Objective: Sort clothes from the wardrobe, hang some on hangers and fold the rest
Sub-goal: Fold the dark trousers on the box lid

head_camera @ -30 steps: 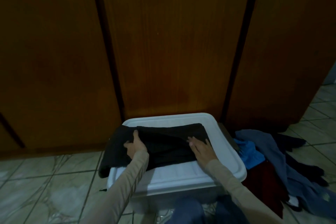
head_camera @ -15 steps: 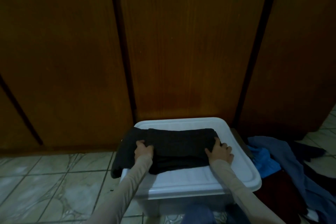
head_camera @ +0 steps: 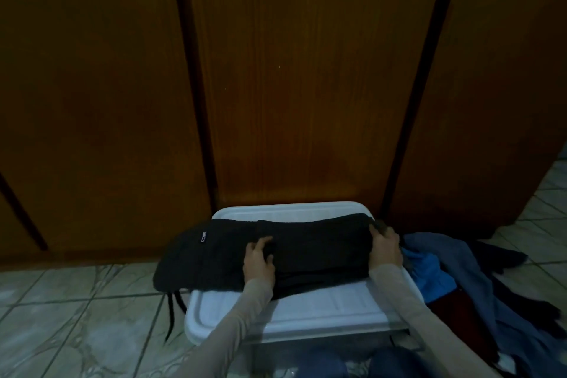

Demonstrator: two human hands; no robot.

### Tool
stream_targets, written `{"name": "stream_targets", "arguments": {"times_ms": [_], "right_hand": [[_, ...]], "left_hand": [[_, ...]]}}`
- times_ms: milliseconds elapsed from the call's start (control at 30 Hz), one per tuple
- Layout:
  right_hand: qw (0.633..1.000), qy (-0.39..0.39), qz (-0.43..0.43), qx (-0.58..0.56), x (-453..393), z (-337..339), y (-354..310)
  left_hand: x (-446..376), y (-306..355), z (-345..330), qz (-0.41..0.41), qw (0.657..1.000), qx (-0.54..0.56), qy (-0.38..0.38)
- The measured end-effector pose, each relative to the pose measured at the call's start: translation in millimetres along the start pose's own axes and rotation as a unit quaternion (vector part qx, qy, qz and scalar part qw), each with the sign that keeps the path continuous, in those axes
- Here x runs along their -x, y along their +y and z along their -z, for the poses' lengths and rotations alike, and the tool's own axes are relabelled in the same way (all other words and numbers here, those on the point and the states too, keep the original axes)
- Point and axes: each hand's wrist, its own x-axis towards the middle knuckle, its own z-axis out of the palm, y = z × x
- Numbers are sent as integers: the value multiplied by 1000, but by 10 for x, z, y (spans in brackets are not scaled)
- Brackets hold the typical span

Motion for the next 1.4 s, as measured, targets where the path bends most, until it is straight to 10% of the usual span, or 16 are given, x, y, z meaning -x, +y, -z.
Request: {"name": "stream_targets", "arguments": {"times_ms": [267, 800, 1400], "right_hand": [[983, 29, -72, 168, -30, 54, 196], [980, -84, 115, 138, 337, -547, -713], [998, -46, -18, 30, 163, -256, -462]], "left_hand": [[72, 104, -166, -52, 996, 13, -74], [-383, -410, 1268, 22, 977, -162, 138], [-219, -605, 1144, -46, 917, -394, -29]]}}
